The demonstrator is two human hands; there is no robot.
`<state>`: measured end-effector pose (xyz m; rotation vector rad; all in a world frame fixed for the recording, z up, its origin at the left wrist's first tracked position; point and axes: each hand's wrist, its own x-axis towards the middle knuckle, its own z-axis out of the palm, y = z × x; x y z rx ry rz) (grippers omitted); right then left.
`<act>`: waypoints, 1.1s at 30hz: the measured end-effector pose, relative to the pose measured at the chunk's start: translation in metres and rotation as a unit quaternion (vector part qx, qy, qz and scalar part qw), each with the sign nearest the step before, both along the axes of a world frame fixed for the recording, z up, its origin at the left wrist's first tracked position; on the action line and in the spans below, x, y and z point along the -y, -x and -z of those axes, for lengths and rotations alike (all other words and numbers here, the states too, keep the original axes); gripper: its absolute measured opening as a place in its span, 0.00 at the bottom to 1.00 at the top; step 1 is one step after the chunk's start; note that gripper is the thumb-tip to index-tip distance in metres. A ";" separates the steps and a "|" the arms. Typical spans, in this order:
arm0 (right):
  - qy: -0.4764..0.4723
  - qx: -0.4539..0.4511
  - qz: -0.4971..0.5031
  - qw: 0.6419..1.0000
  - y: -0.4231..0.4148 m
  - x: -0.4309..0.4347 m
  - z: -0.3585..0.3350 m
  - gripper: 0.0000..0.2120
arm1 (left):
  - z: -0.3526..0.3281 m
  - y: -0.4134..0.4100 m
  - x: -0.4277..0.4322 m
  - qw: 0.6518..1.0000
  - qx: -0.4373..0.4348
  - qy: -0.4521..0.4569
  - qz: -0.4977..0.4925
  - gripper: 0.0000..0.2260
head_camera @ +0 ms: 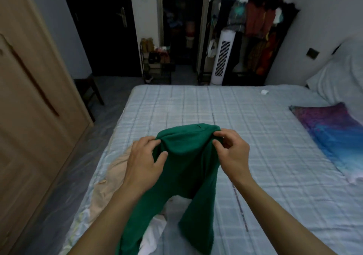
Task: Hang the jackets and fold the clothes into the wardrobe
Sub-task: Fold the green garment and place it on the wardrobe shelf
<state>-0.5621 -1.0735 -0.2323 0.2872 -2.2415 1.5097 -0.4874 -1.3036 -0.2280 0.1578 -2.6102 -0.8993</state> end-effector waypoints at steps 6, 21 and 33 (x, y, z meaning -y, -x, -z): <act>0.026 -0.064 -0.006 0.998 -0.023 -0.007 -0.066 0.09 | -0.048 -0.024 -0.005 0.995 -0.089 -0.011 -0.041 0.13; -0.095 -0.259 -0.119 0.954 -0.068 -0.005 -0.148 0.08 | -0.119 -0.061 -0.023 0.989 -0.141 -0.045 0.016 0.11; -0.039 -0.280 -0.195 0.939 -0.097 -0.036 -0.181 0.05 | -0.144 -0.029 -0.040 0.963 0.133 -0.108 0.210 0.29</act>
